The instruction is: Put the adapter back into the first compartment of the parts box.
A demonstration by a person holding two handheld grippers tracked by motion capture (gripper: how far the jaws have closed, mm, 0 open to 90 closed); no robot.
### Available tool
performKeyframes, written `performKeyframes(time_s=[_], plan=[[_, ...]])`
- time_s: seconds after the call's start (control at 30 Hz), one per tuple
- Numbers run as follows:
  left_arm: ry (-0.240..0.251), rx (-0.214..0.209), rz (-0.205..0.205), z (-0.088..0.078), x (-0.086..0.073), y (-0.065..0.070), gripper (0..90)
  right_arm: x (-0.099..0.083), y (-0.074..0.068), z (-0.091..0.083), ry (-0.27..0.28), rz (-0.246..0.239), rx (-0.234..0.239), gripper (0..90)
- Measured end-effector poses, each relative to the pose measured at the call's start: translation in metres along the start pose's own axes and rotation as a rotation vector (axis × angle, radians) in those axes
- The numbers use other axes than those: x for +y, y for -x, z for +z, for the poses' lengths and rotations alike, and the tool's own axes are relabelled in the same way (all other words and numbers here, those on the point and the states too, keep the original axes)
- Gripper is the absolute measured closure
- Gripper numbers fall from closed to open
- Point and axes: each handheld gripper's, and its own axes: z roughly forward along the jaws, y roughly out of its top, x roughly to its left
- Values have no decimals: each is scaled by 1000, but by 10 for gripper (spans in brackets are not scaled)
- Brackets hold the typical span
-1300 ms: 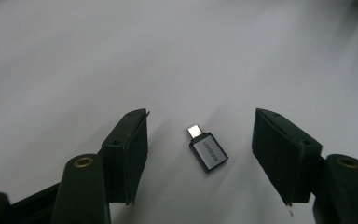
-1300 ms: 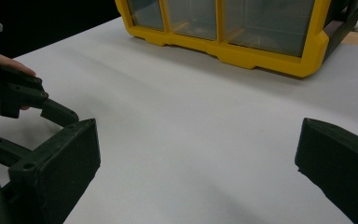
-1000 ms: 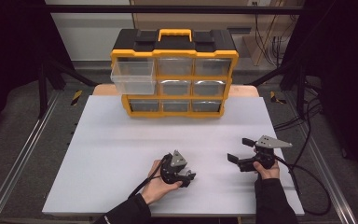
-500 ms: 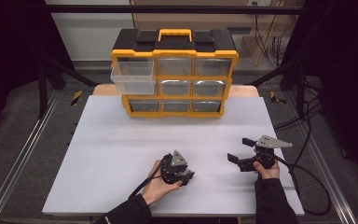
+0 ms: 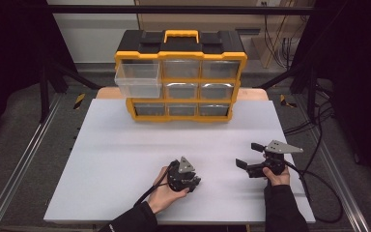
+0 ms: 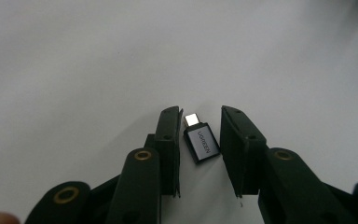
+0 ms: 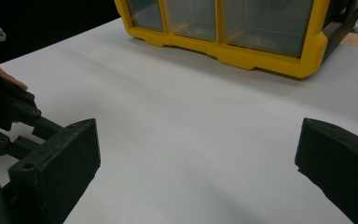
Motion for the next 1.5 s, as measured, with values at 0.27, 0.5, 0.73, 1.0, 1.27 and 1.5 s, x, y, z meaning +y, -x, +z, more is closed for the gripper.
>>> performKeyframes(time_s=[0.27,0.5,0.73,1.0,1.27,1.5], plan=[[-2,3,0,0,0,0,720,0,0,0,0,0,-1,5],[-2,5,4,0,0,-1,751,0,0,0,2,1,-1,5],[1,-1,1,0,-1,-1,756,0,0,0,1,1,-1,5],[2,-8,-2,0,-1,-2,759,0,0,0,3,1,-1,5],[4,-13,0,-2,0,-2,759,0,0,0,4,1,0,5],[14,-19,-3,-6,2,-3,760,0,0,0,2,1,1,5]])
